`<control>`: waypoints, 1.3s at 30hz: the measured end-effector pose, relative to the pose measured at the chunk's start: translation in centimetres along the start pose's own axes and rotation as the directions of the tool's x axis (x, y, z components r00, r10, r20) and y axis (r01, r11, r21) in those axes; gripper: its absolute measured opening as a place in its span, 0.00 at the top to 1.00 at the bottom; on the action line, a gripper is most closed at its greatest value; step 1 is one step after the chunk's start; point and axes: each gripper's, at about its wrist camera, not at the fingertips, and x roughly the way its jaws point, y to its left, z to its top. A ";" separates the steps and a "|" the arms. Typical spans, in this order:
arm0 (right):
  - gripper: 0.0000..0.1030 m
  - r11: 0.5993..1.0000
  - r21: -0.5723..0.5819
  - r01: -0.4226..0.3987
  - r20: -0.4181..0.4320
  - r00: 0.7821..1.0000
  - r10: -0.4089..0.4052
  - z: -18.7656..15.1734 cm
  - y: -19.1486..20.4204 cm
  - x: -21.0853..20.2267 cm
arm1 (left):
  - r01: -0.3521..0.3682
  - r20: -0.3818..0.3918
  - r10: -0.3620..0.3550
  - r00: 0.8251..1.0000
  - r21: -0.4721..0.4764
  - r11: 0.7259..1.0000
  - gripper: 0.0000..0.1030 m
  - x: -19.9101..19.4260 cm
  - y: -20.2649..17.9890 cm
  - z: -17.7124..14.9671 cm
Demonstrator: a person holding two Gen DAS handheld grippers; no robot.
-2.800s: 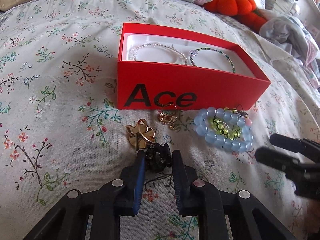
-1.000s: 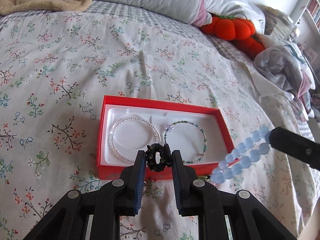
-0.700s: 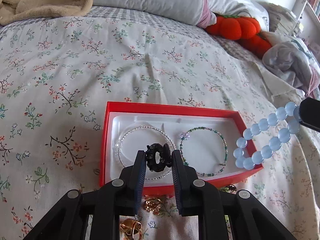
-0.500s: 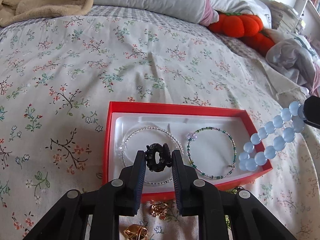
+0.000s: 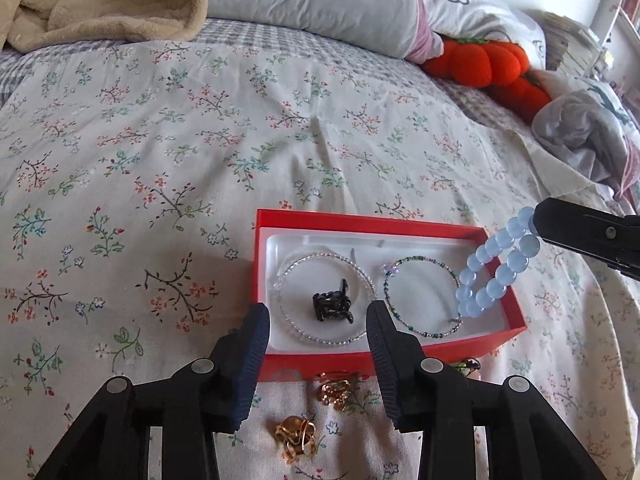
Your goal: Organize jewelry
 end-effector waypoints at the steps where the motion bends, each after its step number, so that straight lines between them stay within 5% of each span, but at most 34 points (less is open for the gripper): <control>1: 0.89 1.000 -0.004 -0.012 -0.002 1.000 0.012 0.1 0.1 0.2 | -0.004 -0.005 0.004 1.000 -0.007 1.000 0.58 -0.1 0.2 0.0; 11: 0.89 0.991 -0.016 0.131 -0.085 0.988 -0.132 -1.2 -3.4 4.1 | -0.069 -0.071 0.068 0.995 -0.012 0.998 0.50 -0.1 1.1 -0.7; 20: 0.87 0.989 -0.014 0.149 -0.111 0.983 -0.150 -1.5 -3.9 3.4 | -0.073 -0.154 0.071 0.986 -0.008 0.997 0.47 0.1 0.7 -1.3; 24: 0.66 0.990 -0.019 0.138 -0.114 0.984 -0.139 -2.0 -3.7 1.7 | -0.074 -0.202 0.071 0.977 -0.006 0.997 0.40 0.0 0.7 -2.1; 28: 0.58 0.994 -0.031 0.107 -0.113 0.987 -0.110 -2.9 -3.7 0.1 | -0.041 -0.245 0.038 0.969 -0.009 0.999 0.40 0.2 0.8 -3.2; 35: 0.54 0.996 -0.010 0.084 -0.148 0.985 -0.084 -5.5 -5.0 -0.4 | -0.021 -0.325 -0.023 0.946 -0.133 0.991 0.40 1.6 2.2 -4.7; 39: 0.54 0.994 -0.043 0.105 -0.181 0.977 -0.111 -7.0 -5.6 0.4 | -0.040 -0.308 -0.020 0.951 -0.187 0.982 0.40 1.9 2.6 -5.1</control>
